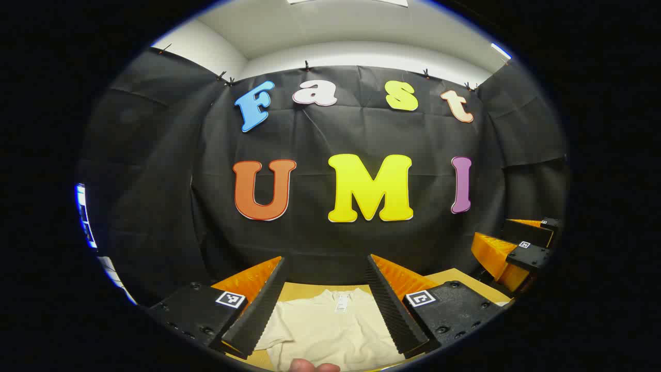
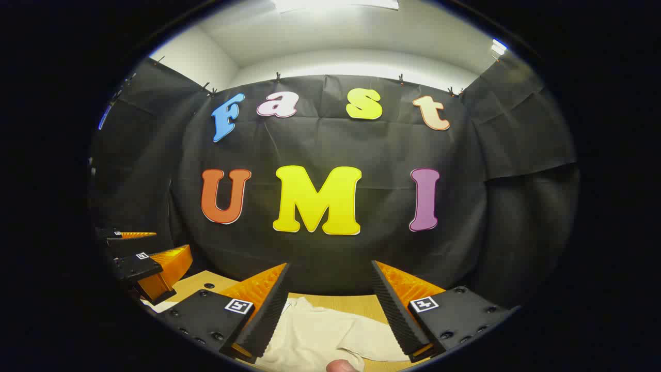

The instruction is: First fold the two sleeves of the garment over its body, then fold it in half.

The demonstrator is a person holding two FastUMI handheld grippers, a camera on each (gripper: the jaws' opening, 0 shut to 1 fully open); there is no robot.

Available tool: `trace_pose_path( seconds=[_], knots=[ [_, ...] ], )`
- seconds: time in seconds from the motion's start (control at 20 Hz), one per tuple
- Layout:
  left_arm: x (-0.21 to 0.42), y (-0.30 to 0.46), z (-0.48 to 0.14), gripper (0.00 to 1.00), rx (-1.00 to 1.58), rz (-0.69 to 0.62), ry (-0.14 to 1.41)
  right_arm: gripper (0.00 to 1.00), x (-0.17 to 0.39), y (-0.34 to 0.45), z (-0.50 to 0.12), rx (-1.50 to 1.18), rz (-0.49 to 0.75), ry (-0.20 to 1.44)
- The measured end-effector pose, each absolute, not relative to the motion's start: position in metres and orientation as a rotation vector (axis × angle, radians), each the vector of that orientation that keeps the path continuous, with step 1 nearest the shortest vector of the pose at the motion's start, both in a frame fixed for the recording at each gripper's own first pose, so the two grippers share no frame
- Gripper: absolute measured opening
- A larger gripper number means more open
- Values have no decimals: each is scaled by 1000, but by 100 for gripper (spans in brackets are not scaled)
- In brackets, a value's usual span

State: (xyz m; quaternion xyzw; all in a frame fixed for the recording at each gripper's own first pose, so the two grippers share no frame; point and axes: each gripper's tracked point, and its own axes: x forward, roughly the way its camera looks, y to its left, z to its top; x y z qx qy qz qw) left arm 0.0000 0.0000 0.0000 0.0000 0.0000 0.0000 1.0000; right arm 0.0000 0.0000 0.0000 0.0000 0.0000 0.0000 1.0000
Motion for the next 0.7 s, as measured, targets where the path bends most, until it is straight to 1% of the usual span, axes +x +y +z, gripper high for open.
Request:
trace_pose_path(
  seconds=[0.1, 0.55, 0.7],
  knots=[
    [-1, -2, 1, 96, 4, 1, -7, 94, 0, -2, -2, 0, 0, 3],
    [0, -7, -2, 97, -10, 6, 4, 93, -1, -27, -1, 23, -38, 2],
    [3, -9, -2, 97, -4, 7, 8, 94, 1, -33, -2, 27, -46, 5]
  ],
)
